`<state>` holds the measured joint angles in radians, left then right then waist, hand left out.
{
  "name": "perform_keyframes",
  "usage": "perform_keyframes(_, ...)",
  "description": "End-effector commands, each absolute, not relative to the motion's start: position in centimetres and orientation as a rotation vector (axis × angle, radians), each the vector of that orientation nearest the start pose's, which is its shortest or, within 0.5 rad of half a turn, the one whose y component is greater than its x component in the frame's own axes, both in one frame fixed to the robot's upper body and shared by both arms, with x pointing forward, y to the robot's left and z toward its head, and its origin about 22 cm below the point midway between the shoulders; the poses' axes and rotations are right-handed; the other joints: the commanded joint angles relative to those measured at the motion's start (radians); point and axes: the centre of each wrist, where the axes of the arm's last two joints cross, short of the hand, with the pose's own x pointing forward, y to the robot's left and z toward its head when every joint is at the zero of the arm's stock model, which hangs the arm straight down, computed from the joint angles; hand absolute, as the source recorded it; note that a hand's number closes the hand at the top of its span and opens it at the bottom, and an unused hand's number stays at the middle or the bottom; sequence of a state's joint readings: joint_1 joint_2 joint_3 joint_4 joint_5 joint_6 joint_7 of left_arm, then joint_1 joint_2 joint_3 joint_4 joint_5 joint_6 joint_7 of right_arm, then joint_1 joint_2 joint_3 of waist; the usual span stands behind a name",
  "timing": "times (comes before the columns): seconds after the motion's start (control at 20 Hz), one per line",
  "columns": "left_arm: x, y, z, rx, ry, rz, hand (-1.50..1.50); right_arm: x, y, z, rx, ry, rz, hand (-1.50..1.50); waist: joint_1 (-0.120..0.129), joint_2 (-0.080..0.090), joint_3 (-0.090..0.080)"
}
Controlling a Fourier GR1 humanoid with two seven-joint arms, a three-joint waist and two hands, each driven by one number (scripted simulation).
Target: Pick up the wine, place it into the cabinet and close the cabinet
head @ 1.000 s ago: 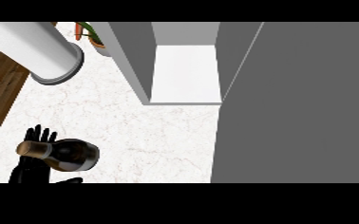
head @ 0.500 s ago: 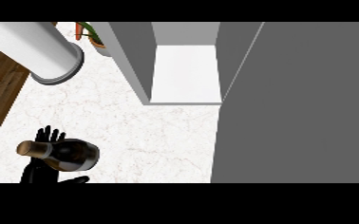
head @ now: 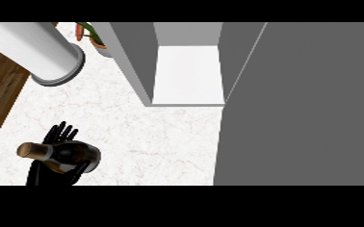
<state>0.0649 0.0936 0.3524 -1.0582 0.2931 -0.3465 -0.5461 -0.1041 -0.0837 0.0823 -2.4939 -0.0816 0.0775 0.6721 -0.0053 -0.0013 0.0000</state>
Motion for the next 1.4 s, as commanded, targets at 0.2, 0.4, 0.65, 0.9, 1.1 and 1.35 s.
perform_keyframes(0.2,18.2,34.1,-11.6,-0.139,-1.699,0.305,1.5,10.9,-21.6,22.1,0.194,-1.942,0.259,-1.5,-0.002,-0.001,0.0)
perform_keyframes(0.4,19.2,31.6,-11.6,-0.089,-1.725,0.169,1.5,12.9,-21.6,21.1,0.185,-1.933,0.262,-1.5,0.0,0.0,0.0)
perform_keyframes(0.65,21.5,30.7,-10.2,-0.139,-1.705,0.09,1.5,12.5,-21.4,22.1,0.216,-1.938,0.259,-1.5,0.0,-0.001,0.0)
perform_keyframes(0.9,22.1,32.5,-8.1,-0.101,-1.782,0.094,1.5,12.0,-22.3,22.3,0.2,-1.941,0.261,-1.5,0.003,-0.001,0.0)
perform_keyframes(1.1,20.6,31.6,-9.1,-0.038,-1.863,0.051,1.5,11.6,-21.8,21.5,0.193,-1.937,0.258,-1.5,0.003,-0.001,0.0)
perform_keyframes(1.35,22.2,30.9,-5.6,-0.03,-1.967,0.07,1.5,13.6,-22.8,21.4,0.198,-1.953,0.254,-1.5,0.007,-0.001,0.001)
